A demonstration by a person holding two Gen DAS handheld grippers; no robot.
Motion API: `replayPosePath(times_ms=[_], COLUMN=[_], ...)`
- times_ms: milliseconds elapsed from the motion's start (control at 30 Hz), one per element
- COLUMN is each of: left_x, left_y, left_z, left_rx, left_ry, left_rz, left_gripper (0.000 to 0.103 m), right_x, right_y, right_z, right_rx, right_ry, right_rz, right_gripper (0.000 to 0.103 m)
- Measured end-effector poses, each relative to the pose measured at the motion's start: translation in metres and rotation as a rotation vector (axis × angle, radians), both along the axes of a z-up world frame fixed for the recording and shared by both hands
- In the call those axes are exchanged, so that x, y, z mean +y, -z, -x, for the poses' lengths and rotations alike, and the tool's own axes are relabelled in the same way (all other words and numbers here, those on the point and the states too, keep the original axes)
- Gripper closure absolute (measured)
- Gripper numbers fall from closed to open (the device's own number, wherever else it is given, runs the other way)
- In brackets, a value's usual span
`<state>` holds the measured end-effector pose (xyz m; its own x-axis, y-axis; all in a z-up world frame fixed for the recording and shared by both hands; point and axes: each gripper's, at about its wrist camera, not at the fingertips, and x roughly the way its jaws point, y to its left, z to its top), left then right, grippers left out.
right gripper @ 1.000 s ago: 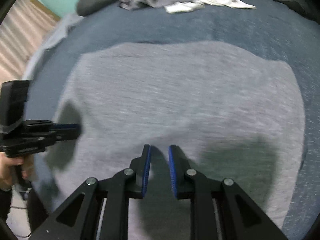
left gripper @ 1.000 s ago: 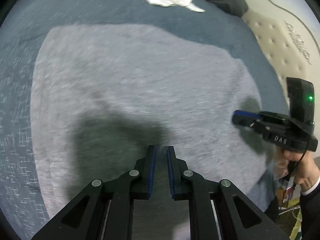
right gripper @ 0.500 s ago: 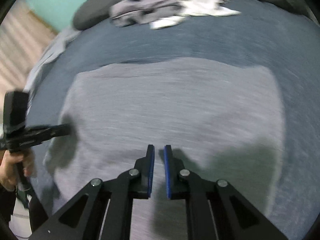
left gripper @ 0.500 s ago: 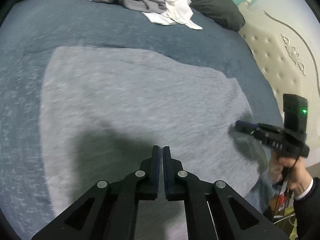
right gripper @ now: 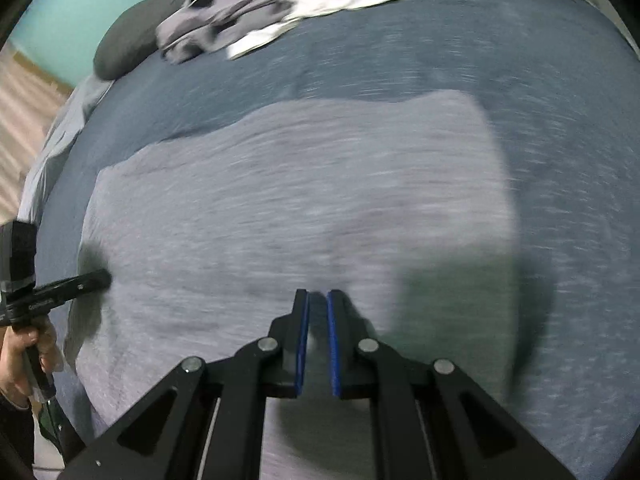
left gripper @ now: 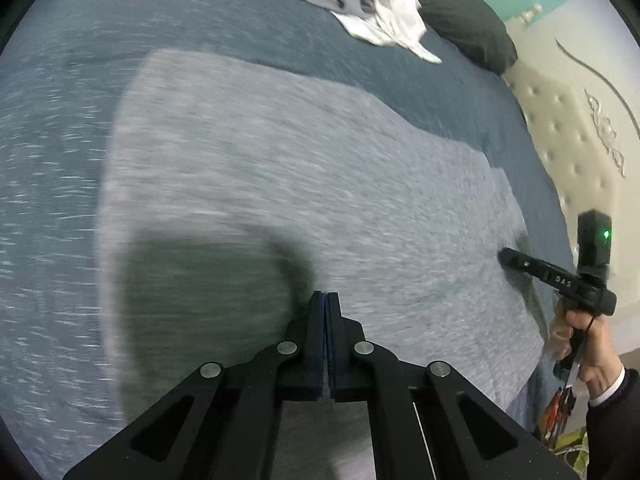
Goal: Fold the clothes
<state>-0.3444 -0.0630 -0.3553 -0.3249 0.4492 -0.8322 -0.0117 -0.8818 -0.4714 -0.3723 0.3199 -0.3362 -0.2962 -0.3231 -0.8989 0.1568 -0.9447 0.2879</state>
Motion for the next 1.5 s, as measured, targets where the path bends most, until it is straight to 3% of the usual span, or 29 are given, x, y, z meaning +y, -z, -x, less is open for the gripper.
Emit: replayPosePath(times_ms=[167,333,433,500,567,767,900,1000,1133,1300,1500], left_x=[-0.025,-0.047,-0.052,-0.055,-0.057,-0.066,-0.072,-0.076,-0.076,-0.08,-0.076], left_y=[-0.004,-0.014,-0.02,-0.021,-0.019,-0.013,-0.013,-0.015,-0.02,-0.021,-0.012], left_z=[-0.011,-0.029,-0.042,-0.052,-0.059,-0.083,-0.099,-0.11,-0.118,-0.131,-0.143], left_rx=[-0.008,-0.008,-0.008,-0.013,-0.022,-0.056,-0.065,-0.067,-0.064,-0.065,-0.091], left_ry=[-0.039,-0.057,-0.051,-0.047,-0.054,-0.071,-0.084,-0.1,-0.114,-0.131,-0.127], left_rz=[0.011,0.042,0.07,0.086,0.088,0.084,0.086,0.077,0.077,0.037,0.02], left_gripper=[0.101,0.099,0.091,0.079,0.079,0.078,0.075,0.069,0.067,0.057,0.053], right_x=[0.028,0.05,0.033,0.021,0.022,0.044,0.073,0.07,0.067,0.091,0.113], right_y=[-0.006,-0.021,-0.029,-0.029,-0.027,-0.014,-0.021,-0.033,-0.025,-0.006,-0.009], right_z=[-0.004,-0.02,-0.035,-0.046,-0.055,-0.071,-0.084,-0.091,-0.091,-0.095,-0.108], right_rx=[0.005,0.028,0.041,0.032,0.02,-0.004,0.003,0.058,0.025,0.01,0.07], right_ry=[0.058,0.084,0.017,-0.027,-0.044,0.026,0.138,0.11,0.096,0.198,0.241], right_rz=[-0.026,0.026,0.053,0.06,0.054,0.017,0.105,0.17,0.099,0.074,0.183], right_gripper=[0.096,0.096,0.096,0.096,0.096,0.096,0.096,0.096,0.096,0.096,0.096])
